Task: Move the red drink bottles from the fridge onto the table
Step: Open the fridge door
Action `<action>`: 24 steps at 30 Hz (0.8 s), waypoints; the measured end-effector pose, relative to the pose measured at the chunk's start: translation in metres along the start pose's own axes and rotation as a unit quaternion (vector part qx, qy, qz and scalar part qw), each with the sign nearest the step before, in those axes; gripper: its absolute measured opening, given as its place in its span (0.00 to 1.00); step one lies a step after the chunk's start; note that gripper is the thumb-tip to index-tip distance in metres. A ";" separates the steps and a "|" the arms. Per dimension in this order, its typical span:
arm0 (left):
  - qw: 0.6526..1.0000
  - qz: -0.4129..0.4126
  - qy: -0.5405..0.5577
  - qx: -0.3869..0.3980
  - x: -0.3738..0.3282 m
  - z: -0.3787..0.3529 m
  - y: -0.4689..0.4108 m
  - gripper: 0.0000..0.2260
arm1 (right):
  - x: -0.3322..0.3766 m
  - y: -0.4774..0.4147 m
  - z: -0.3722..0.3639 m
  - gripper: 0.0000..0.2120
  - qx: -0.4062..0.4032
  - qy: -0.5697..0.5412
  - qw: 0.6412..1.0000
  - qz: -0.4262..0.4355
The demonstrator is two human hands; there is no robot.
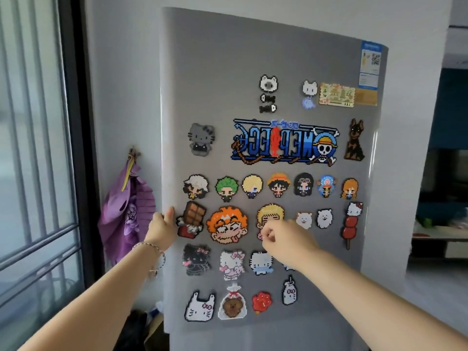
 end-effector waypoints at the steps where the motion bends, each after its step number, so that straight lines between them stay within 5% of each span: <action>1: 1.000 0.000 -0.008 -0.003 -0.001 0.007 0.016 0.15 | 0.000 0.010 0.002 0.08 0.002 0.002 1.000 0.011; 9: 0.997 -0.054 -0.042 -0.040 -0.044 0.054 0.176 0.17 | 0.012 0.107 0.058 0.13 -0.103 -0.096 0.981 0.134; 20: 0.987 -0.121 0.008 0.107 -0.131 0.034 0.350 0.08 | 0.041 0.231 0.152 0.25 -0.180 -0.088 0.955 0.220; 24: 0.966 -0.151 0.031 0.206 -0.158 0.024 0.382 0.09 | 0.039 0.263 0.167 0.38 -0.227 -0.058 0.959 0.157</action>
Point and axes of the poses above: each hand's wrist, its own y-axis away from the middle knuckle, its own z-axis out of the back of the hand, x = y × z, the point moved 9 cm from there along -y, towards the middle knuckle, and after that the axes turned 9 degrees about -y, right-handed, at the moved point
